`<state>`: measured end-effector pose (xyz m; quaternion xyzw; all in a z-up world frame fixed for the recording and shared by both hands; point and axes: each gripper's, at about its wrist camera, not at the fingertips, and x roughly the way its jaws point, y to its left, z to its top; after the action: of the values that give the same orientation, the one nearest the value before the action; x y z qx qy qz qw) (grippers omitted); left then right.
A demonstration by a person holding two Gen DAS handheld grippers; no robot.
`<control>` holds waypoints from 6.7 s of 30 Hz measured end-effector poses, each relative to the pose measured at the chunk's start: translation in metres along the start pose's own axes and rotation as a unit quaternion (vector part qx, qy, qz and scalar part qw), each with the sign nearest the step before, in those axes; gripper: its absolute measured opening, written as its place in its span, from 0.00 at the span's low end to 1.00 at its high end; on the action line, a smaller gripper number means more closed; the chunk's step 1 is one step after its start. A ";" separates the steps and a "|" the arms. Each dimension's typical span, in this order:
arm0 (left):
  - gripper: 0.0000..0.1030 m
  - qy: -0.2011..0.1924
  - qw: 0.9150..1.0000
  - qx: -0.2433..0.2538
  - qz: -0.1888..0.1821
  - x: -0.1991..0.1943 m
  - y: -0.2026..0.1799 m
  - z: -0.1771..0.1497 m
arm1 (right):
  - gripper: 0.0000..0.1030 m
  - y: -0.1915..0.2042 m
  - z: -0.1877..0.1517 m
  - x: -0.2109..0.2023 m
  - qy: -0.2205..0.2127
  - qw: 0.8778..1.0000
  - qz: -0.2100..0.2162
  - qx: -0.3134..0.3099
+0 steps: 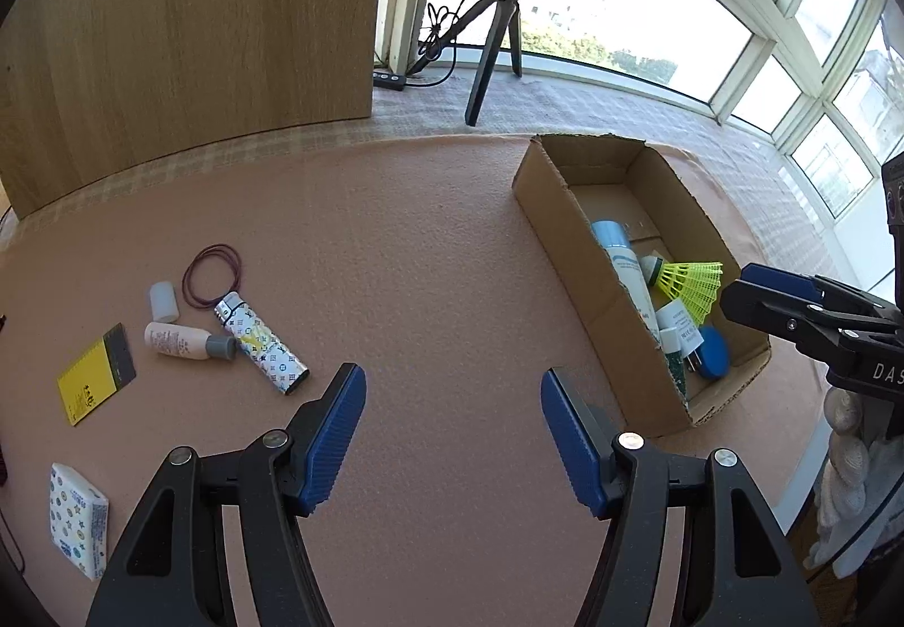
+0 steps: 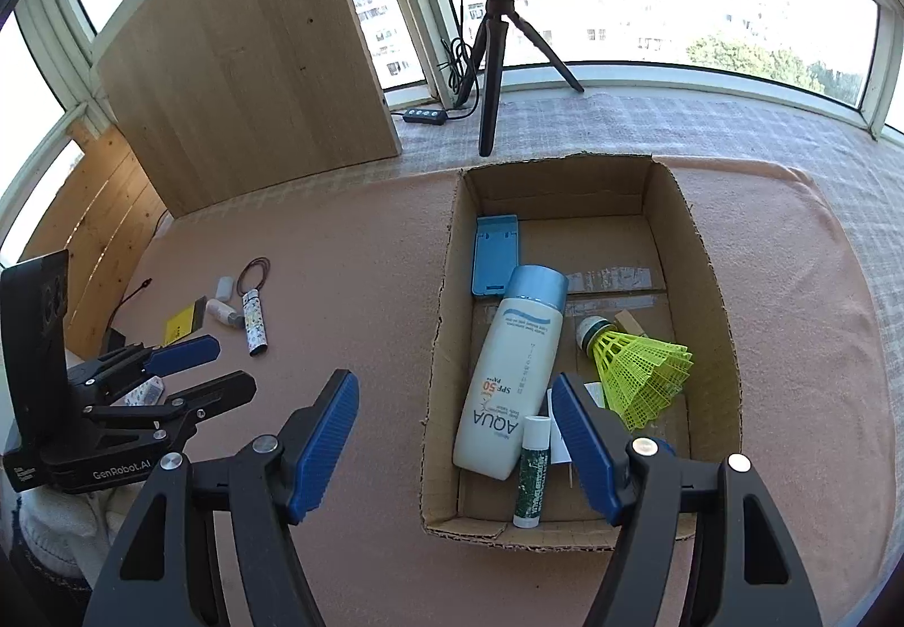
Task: Organize objects
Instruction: 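Withdraw both grippers and move them to the lighter and lotion bottle, then close the right gripper on the patterned lighter while the left gripper grasps the white lotion bottle, then lift the lighter with the right gripper while the left gripper lifts the lotion bottle toward the box, then lower the lighter into the box and open the right gripper while the left releases the bottle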
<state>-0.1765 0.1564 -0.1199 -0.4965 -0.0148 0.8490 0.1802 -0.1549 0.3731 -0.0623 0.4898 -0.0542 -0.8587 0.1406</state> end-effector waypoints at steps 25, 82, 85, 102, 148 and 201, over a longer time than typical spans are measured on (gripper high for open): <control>0.47 0.018 0.993 -0.101 0.057 0.019 0.179 0.016 | 0.65 0.149 0.037 0.112 0.070 0.991 0.050 -0.104; 0.30 0.065 0.995 -0.055 0.061 0.042 0.164 -0.032 | 0.20 0.154 -0.011 0.170 0.146 0.981 0.036 -0.122; 0.30 0.066 0.995 -0.045 0.061 0.040 0.155 -0.039 | 0.20 0.148 -0.022 0.160 0.147 0.982 0.038 -0.115; 0.57 0.027 0.990 -0.120 0.062 -0.007 0.156 -0.068 | 0.20 0.120 -0.058 0.129 0.149 0.984 0.037 -0.087; 0.21 0.043 0.994 -0.098 0.038 0.024 0.092 -0.074 | 0.20 0.123 -0.052 0.118 0.117 0.986 0.007 -0.119; 0.21 0.046 0.994 0.077 -0.054 0.175 -0.190 0.128 | 0.20 -0.079 -0.041 -0.016 0.024 0.999 -0.020 0.023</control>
<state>-0.3068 0.4098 -0.1633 -0.5182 0.0322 0.8127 0.2645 -0.1270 0.4553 -0.0881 0.5145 -0.0609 -0.8478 0.1133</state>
